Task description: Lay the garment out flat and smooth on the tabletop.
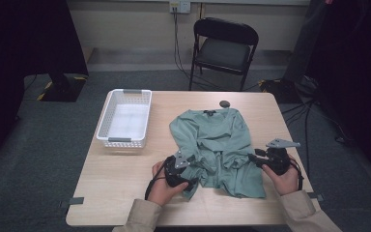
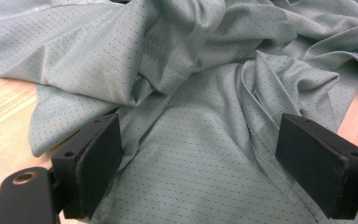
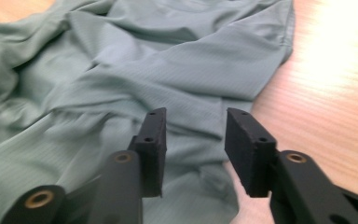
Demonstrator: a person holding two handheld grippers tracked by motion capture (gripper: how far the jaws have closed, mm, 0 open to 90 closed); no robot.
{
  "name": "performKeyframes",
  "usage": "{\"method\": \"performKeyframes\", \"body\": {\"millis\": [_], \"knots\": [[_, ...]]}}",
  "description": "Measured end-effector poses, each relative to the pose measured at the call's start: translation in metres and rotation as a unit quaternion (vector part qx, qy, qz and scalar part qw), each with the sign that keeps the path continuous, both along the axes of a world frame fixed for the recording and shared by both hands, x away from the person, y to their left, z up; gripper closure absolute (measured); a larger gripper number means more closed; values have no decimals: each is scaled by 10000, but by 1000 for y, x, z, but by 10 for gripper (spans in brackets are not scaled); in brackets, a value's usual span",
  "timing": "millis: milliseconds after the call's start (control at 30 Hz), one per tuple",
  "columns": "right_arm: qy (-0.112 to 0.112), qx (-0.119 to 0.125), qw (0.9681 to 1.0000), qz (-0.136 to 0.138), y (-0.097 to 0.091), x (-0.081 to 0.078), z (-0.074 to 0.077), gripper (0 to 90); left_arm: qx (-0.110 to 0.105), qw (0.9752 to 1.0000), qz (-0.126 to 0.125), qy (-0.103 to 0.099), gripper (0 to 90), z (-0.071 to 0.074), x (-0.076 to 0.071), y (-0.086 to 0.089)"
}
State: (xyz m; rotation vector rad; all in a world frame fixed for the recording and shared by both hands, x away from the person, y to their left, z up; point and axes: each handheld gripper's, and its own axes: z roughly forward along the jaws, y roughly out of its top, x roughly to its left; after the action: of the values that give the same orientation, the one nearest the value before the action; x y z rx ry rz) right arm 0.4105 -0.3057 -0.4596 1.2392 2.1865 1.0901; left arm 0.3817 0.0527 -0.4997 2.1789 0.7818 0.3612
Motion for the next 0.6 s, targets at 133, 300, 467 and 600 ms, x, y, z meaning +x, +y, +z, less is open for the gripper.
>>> {"method": "performKeyframes", "body": {"millis": [133,300,467,600], "knots": [[106,14,9999,-133,2,12,-2,670,1,10000,-2,0,141,0,0,0],[223,-105,9996,-128,6,22,-8,660,-2,10000,-3,4,141,0,0,0],[386,-169,9991,-1,11,27,-15,737,-2,10000,-2,4,141,0,0,0],[398,-79,9991,115,10,27,-17,862,-2,10000,-1,5,141,0,0,0]]}}
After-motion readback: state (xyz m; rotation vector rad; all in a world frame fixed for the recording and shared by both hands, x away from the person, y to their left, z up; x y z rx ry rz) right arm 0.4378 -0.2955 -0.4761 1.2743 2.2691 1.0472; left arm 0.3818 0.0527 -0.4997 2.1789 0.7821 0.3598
